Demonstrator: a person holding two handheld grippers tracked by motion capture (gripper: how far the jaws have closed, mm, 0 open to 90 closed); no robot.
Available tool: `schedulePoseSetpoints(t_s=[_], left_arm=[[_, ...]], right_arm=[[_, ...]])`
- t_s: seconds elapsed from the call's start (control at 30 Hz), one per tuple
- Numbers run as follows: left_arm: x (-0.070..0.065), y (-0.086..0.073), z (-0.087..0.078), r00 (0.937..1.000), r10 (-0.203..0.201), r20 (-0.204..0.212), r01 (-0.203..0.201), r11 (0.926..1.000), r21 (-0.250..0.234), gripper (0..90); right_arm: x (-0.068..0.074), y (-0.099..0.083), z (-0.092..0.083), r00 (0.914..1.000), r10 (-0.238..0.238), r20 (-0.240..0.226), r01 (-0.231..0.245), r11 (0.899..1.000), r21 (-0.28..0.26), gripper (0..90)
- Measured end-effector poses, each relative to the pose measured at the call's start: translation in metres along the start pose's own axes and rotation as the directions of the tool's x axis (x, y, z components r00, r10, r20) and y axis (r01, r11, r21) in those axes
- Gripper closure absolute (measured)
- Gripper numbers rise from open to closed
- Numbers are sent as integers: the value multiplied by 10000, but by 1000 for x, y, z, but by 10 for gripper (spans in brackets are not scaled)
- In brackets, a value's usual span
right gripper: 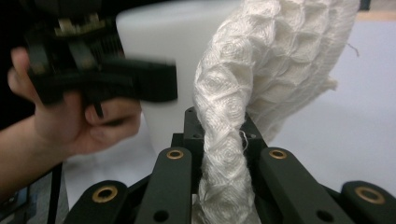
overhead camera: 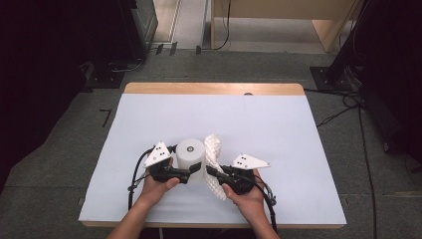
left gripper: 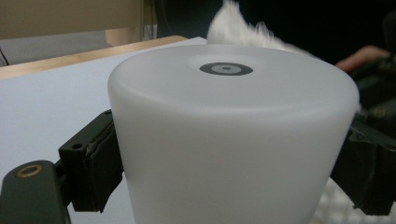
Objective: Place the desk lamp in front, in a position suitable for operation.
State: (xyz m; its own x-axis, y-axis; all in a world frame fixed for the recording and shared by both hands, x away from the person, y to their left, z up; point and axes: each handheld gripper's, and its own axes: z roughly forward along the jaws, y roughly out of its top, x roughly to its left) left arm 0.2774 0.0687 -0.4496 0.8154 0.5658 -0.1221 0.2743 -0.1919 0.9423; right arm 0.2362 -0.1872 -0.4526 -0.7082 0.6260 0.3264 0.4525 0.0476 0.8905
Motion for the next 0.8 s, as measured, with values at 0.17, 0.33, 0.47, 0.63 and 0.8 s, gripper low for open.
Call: schedulePoseSetpoints(t_s=[0.17, 0.33, 0.47, 0.63, 0.8], left_arm=[[-3, -6, 7, 9816, 512, -1839, -544, 9984, -126, 90], [10, -14, 8, 9675, 490, -2479, -467, 9988, 149, 89], [13, -16, 5, 9705, 374, -2381, -353, 9993, 130, 88], [11, -19, 1, 9713, 316, -2357, -253, 9992, 297, 67], [4, -25, -7, 9548, -312, -2957, 352, 9993, 84, 19]], right_arm=[[-7, 4, -9, 9992, 163, 376, -155, 9996, -228, 800], [-12, 1, -11, 9969, 394, 681, -381, 9991, -207, 800], [-14, 0, -10, 9964, 464, 715, -450, 9988, -210, 799], [-17, -1, -8, 9960, 561, 702, -551, 9984, -156, 799], [-18, 1, -5, 9963, 561, 655, -550, 9983, -189, 799]])
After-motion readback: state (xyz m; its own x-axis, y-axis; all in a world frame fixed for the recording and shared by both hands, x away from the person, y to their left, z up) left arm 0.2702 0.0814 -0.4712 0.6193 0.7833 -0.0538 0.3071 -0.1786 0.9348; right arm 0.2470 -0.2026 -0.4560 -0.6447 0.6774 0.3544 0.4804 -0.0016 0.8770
